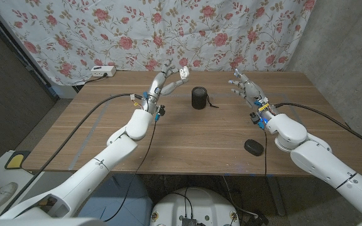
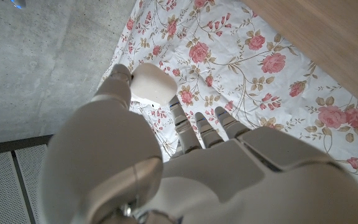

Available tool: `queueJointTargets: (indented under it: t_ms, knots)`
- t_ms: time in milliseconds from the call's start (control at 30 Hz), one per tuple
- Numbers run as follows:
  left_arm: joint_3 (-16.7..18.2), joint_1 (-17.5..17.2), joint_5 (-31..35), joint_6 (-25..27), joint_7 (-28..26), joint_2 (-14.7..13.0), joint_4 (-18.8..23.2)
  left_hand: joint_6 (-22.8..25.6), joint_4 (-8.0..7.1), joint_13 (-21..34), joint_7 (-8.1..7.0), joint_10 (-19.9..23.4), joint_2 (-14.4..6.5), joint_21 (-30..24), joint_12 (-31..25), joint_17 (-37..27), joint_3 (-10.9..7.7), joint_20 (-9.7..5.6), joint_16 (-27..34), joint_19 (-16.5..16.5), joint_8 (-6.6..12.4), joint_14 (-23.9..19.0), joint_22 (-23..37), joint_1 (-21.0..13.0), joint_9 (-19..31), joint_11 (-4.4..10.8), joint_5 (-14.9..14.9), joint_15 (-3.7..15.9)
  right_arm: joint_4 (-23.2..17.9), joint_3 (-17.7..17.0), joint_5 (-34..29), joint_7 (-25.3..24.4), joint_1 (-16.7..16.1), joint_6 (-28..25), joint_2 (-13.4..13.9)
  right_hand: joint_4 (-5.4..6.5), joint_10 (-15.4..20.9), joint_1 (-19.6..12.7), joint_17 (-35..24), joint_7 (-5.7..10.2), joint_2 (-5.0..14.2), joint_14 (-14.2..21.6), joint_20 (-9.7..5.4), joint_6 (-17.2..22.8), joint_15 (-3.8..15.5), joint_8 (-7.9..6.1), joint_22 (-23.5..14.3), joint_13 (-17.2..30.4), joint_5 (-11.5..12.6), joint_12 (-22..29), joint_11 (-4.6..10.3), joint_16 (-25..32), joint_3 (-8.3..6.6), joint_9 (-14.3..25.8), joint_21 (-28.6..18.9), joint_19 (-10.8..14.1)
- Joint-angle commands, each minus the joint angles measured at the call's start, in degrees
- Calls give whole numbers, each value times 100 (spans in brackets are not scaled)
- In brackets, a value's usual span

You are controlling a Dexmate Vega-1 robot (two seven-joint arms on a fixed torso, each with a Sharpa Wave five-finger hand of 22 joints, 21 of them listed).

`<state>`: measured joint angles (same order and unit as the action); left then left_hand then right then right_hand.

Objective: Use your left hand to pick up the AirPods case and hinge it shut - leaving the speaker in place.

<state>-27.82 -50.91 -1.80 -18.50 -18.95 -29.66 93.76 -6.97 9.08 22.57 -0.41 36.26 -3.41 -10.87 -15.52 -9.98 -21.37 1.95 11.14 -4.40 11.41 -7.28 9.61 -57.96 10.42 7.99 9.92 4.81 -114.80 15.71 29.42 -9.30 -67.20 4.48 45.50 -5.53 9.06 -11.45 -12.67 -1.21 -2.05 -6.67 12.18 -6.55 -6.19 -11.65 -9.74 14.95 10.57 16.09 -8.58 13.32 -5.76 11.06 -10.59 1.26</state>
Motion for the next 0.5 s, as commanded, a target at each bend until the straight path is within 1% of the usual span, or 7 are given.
queueJointTargets:
  t_ms: [33, 100, 200, 233, 300, 433, 500]
  knots:
    - [-59, 72, -92, 186, 164, 65, 29, 14, 4, 50, 3, 422, -66, -2, -22, -11, 19, 11, 19, -56, -16, -54, 17, -10, 3, 371, 44, 5, -185, -122, 75, 5, -131, -163, 155, 27, 61, 80, -15, -10, -18, -70, 1, -2, -8, -14, -12, 22, 31, 5, -3, -4, 23, 28, 9, -53]
    - [-110, 119, -95, 115, 195, 115, -62, 0, 12, 55, 10, 389, -83, -1, -3, -11, 8, 15, 12, -53, -21, -39, 17, -36, 3, 367, 50, -12, -179, -149, 101, 49, -134, -134, 172, 36, 47, 103, -17, -10, -27, -84, 0, -7, -4, -11, -12, 26, 34, -2, -14, -8, 35, 28, 9, -59]
    - [-155, 161, -117, 84, 230, 157, -159, -14, 44, 60, -72, 421, -56, -4, 2, -11, 7, -49, 10, -64, -25, -46, 17, -92, 2, 397, 59, 35, -166, -161, 120, 127, -128, -107, 205, 43, 40, 123, -18, -16, -34, -86, -2, -8, -10, -10, -12, 29, 37, -6, -25, -8, 46, 28, 8, -63]
    - [-163, 159, -72, 115, 200, 154, -147, -15, 46, 61, -65, 419, -49, -3, 6, -10, 10, -38, 11, -61, -25, -48, 17, -96, 2, 400, 60, 29, -179, -165, 116, 121, -126, -131, 216, 45, 38, 128, -19, -16, -36, -91, -2, -9, -12, -10, -12, 30, 38, -7, -23, -10, 48, 28, 8, -64]
    - [-203, 235, -146, 58, 433, 73, -196, -15, 47, 62, -65, 413, -41, -2, 12, -10, 13, -38, 9, -59, -25, -46, 17, -103, 2, 397, 61, 24, -171, -174, 131, 162, -122, -107, 226, 52, 40, 147, -20, -19, -41, -99, -3, -12, -12, -9, -12, 34, 42, -8, -34, -12, 58, 28, 7, -67]
    - [-223, 230, -92, 97, 285, 173, -271, -44, 46, 66, -75, 400, -34, 1, 27, -11, 17, -30, -8, -54, -35, -3, 17, -116, 1, 399, 64, 4, -156, -156, 157, 230, -70, -105, 224, 66, 77, 183, -22, -21, -52, -110, -6, -13, -18, -8, -13, 42, 50, 5, -3, -14, 78, 27, 4, -74]
    - [-251, 279, -168, 18, 386, 189, -362, -49, 43, 69, -72, 393, -37, 1, 34, -11, 17, -22, -8, -53, -36, -2, 17, -123, 1, 389, 66, 0, -145, -124, 152, 256, -30, -118, 217, 69, 97, 192, -22, -24, -55, -104, -6, -12, -15, -8, -13, 45, 52, 12, -2, -11, 83, 27, 3, -76]
